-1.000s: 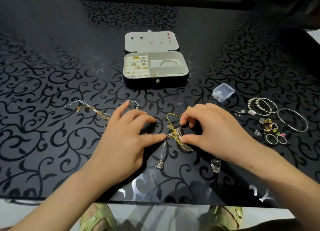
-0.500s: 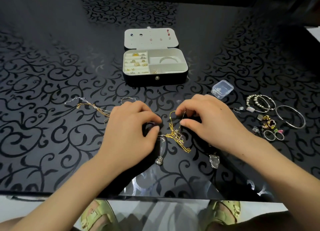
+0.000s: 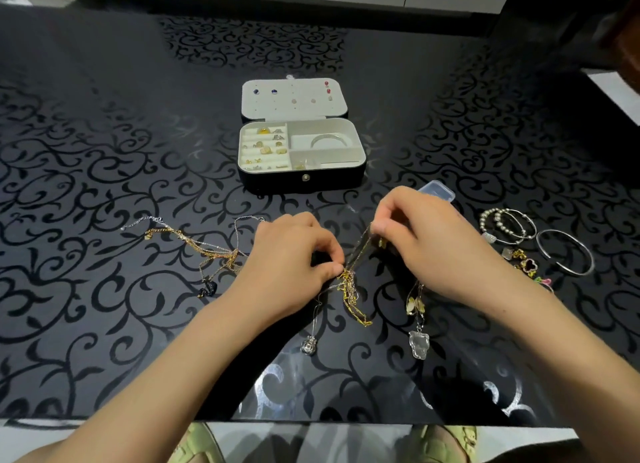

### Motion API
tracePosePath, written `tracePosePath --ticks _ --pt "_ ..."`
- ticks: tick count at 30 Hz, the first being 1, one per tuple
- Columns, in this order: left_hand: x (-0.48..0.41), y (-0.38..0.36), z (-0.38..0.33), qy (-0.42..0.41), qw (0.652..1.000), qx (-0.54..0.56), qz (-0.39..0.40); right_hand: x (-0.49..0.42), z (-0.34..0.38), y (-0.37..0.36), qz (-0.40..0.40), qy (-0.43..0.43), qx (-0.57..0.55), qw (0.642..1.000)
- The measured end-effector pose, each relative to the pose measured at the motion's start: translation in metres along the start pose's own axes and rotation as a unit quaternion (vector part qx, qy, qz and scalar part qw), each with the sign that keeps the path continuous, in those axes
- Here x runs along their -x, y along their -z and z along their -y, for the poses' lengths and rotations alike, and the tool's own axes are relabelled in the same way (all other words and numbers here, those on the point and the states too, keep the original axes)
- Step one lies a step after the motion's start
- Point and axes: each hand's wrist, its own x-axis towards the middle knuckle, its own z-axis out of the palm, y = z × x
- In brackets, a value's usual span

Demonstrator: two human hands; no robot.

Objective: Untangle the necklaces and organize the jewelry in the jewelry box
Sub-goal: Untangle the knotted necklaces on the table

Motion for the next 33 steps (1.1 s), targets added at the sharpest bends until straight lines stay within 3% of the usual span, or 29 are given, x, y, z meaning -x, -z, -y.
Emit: tracePosePath --ticks 3,8,11,15,17,23,33 --pt "-0.004 0.000 -0.004 -0.019 0.998 -0.053 0.014 0.004 0.000 0.007 0.019 -0.015 -0.083 0.996" --pt "-0.004 -0.005 -0.004 -0.038 0.990 -0.137 0.011 0.003 -0.005 0.006 0.006 -0.014 -0.076 0.997" --pt "-0.002 -0.005 -0.004 -0.017 0.995 -0.098 0.003 -0.002 -0.009 0.002 -0.024 -0.016 -0.059 0.998" --pt "0.003 0.002 -0.001 0.055 0.996 0.063 0.005 -0.007 -0.013 -0.004 -0.036 -0.018 0.009 0.999" --pt "0.005 0.002 0.002 0.058 0.994 0.091 -0.007 -0.009 -0.013 -0.008 -0.040 -0.013 0.053 0.998" --pt "0.005 0.000 0.005 0.029 0.995 0.086 -0.048 -0.005 -0.010 -0.013 -0.061 0.043 0.189 0.979" --pt "0.003 -0.015 -0.008 0.040 0.997 0.016 -0.063 0.013 0.007 -0.029 0.016 -0.056 0.078 0.995"
